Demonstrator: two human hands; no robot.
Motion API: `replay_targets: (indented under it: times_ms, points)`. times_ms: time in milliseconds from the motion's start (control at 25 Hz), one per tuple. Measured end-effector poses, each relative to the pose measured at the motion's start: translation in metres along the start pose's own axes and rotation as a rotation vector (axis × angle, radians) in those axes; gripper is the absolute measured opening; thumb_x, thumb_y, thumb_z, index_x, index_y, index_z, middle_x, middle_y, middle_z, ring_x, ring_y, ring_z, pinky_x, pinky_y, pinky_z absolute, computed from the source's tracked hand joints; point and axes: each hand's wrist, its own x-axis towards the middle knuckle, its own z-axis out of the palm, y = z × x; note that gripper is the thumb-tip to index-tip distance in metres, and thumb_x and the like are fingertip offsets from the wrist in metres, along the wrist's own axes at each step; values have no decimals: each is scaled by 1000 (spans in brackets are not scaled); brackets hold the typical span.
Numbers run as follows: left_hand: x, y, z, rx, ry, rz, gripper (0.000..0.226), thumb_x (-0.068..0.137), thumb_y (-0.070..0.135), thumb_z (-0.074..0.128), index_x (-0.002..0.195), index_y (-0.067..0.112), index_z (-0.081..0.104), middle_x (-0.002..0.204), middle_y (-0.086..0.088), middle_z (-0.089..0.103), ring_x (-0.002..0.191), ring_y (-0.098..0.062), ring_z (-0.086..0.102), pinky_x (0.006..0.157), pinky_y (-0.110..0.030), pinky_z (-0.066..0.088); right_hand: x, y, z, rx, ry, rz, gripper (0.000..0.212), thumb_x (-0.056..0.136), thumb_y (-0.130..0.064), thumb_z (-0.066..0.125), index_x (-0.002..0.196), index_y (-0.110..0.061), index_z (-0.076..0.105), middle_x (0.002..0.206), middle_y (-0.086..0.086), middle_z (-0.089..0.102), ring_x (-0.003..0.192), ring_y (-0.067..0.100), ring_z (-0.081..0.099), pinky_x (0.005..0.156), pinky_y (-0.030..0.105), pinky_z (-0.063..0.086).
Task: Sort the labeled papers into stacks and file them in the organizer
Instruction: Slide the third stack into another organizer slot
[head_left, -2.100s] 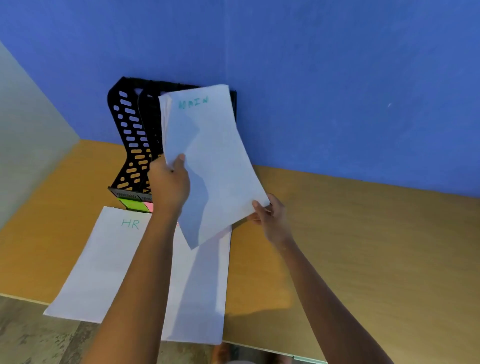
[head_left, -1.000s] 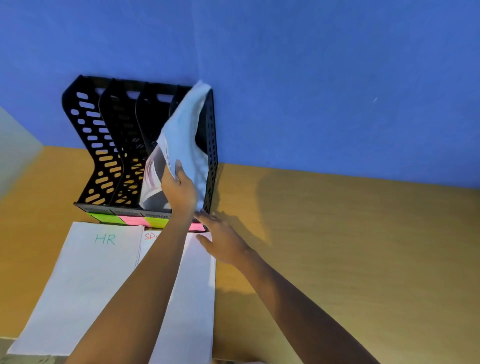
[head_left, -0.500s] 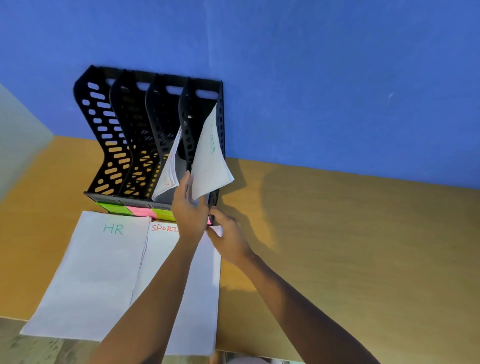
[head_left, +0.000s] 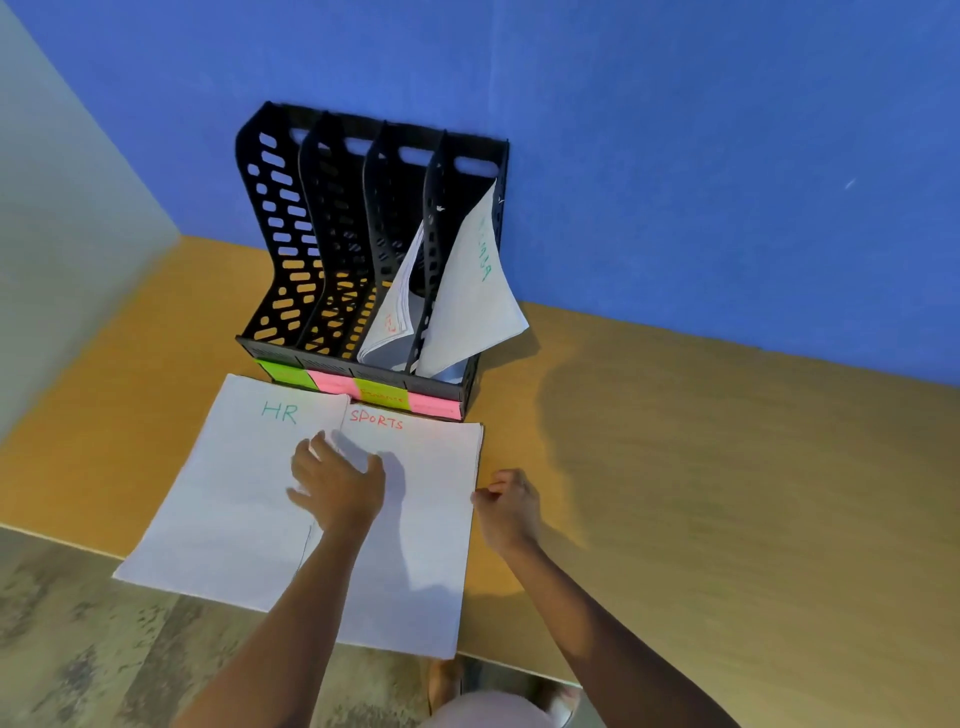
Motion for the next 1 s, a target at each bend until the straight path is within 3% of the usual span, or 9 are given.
replay_targets:
  times_ms: [80, 200, 320, 400, 520, 640, 760, 880, 1000]
  points:
    - [0, -12, 1, -26, -70, -111, 78, 83, 42, 71, 141, 6, 35, 149, -17, 34, 141, -38, 28, 108, -69, 27, -4, -2, 8, 32, -23, 15, 35, 87, -18, 68, 118, -7, 56, 88, -8, 63, 62, -4, 53, 38, 3, 36]
    - [2, -17, -2, -95, -145, -183, 76, 84, 41, 72, 140, 5, 36, 146, -18, 36, 139, -40, 31, 108, -68, 27, -10, -8, 21, 105, -69, 53, 32, 83, -22, 74, 108, -10, 59, 86, -8, 66, 64, 0, 59, 39, 6, 40]
    - [8, -17, -10, -136, -202, -195, 76, 83, 41, 73, 140, 7, 36, 144, -18, 39, 136, -39, 34, 109, -66, 30, -12, -12, 34, 252, -231, 153, 31, 85, -22, 75, 113, -9, 68, 109, 5, 73, 93, 19, 70, 76, 26, 60]
    - [12, -18, -16, -149, -241, -206, 76, 84, 41, 72, 141, 7, 36, 144, -18, 39, 135, -39, 35, 109, -63, 33, -17, -11, 38, 308, -285, 153, 29, 90, -17, 71, 118, -9, 68, 119, 7, 71, 107, 25, 68, 91, 35, 57]
    - [16, -20, -21, -131, -277, -193, 75, 85, 43, 70, 141, 5, 37, 143, -19, 39, 134, -39, 37, 111, -59, 33, -22, -9, 32, 312, -233, 68, 28, 93, -13, 67, 120, -9, 66, 116, 3, 69, 105, 23, 68, 80, 24, 57]
    - [13, -19, -24, -147, -238, -172, 71, 85, 48, 68, 136, 5, 43, 139, -21, 44, 131, -39, 40, 109, -57, 34, -19, 1, 14, 409, -203, 16, 26, 91, -5, 66, 117, -8, 66, 106, 0, 69, 88, 10, 69, 65, 10, 54]
    - [0, -13, -25, -335, -139, -25, 56, 85, 50, 69, 118, 6, 58, 120, -20, 60, 116, -36, 55, 99, -48, 45, -13, 10, -9, 536, -195, -52, 24, 90, 3, 65, 105, -15, 69, 96, -4, 75, 79, 2, 73, 65, 12, 55]
    - [-21, 2, -28, -744, -413, 33, 11, 90, 33, 70, 94, 24, 65, 97, -4, 71, 100, -20, 69, 84, -32, 56, -8, 17, -32, 550, -176, -157, 26, 89, 3, 67, 96, -21, 75, 89, -8, 78, 82, 6, 74, 66, 15, 55]
    - [-33, 17, -35, -970, -655, 93, 26, 91, 14, 69, 116, 22, 68, 109, 12, 76, 102, -5, 71, 75, -15, 57, -8, 14, -51, 555, -90, -265, 25, 88, -7, 71, 94, -30, 78, 91, -7, 78, 84, 9, 73, 69, 20, 56]
